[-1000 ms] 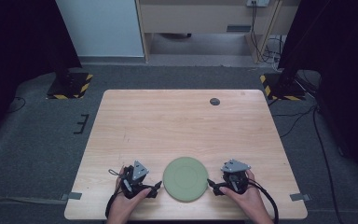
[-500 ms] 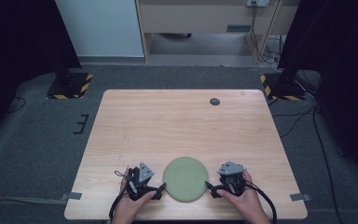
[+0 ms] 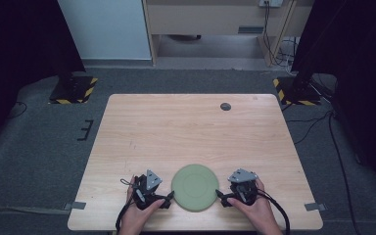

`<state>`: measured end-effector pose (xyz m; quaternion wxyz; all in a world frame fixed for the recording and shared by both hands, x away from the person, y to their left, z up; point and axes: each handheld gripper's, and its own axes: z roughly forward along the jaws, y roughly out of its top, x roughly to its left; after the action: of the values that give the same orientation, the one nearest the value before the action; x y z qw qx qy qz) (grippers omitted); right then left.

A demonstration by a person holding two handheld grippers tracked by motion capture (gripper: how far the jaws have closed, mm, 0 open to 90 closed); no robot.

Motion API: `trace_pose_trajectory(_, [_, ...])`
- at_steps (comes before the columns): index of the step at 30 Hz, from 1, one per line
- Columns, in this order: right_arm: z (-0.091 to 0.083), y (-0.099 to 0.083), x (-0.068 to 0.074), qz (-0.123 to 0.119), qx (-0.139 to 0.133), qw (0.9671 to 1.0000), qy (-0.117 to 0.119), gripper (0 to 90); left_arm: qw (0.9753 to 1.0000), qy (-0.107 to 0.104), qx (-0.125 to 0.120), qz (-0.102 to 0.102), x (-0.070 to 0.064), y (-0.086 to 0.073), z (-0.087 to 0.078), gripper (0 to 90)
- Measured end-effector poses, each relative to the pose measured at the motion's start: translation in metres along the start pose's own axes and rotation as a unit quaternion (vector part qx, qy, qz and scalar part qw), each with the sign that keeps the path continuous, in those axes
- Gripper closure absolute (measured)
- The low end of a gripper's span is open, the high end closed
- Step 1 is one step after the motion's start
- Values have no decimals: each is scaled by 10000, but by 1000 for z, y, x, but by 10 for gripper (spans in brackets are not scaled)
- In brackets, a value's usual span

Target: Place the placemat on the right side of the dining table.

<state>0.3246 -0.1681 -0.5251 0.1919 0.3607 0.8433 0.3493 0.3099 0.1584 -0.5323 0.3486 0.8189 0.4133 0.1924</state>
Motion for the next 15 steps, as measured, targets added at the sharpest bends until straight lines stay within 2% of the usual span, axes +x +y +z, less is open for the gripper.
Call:
trace_pose_trajectory(8, [1,0,-1,42,-10,10000,-86,45,10000,31,-4,-21,1,0,1,7])
trace_pose_trajectory(15, [-1,0,0,14,-29,10000,-44,64,10000,-27,-82,41,-3,2,-3,25])
